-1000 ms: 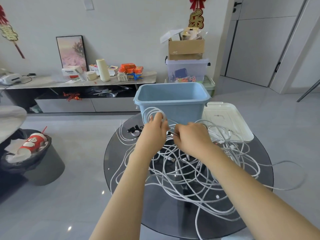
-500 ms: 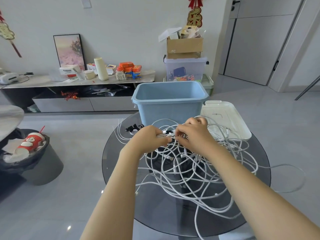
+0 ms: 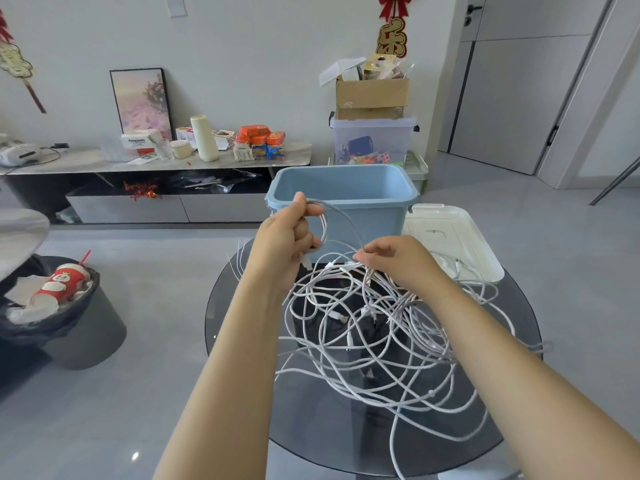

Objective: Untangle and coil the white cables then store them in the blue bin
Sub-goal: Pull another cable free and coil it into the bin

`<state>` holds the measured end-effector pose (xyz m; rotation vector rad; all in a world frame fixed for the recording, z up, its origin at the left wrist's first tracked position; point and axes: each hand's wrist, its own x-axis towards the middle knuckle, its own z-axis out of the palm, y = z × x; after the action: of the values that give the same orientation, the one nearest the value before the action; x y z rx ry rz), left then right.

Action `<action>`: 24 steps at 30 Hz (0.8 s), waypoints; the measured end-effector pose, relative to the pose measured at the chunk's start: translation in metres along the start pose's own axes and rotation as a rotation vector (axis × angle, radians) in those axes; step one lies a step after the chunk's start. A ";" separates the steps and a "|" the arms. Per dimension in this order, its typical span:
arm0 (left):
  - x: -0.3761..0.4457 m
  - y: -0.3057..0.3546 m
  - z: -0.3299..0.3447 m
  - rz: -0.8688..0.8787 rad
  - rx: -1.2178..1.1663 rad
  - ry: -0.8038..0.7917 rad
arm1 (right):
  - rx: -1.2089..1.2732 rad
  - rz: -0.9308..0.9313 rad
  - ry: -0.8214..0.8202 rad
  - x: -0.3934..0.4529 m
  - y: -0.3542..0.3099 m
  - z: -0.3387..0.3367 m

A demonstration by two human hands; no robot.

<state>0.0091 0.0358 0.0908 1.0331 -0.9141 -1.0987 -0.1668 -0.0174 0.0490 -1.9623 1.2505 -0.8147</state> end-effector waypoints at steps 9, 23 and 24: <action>0.002 -0.020 0.008 0.120 0.519 0.181 | 0.125 -0.055 0.178 0.009 -0.036 -0.038; 0.002 -0.029 0.026 0.024 0.228 0.132 | 0.399 0.074 0.095 0.037 -0.082 -0.020; 0.002 -0.030 0.026 0.006 0.196 0.149 | 0.420 0.082 0.107 0.035 -0.082 -0.016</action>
<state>-0.0230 0.0245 0.0689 1.2554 -0.9163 -0.9264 -0.1255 -0.0268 0.1287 -1.5397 1.1046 -1.0558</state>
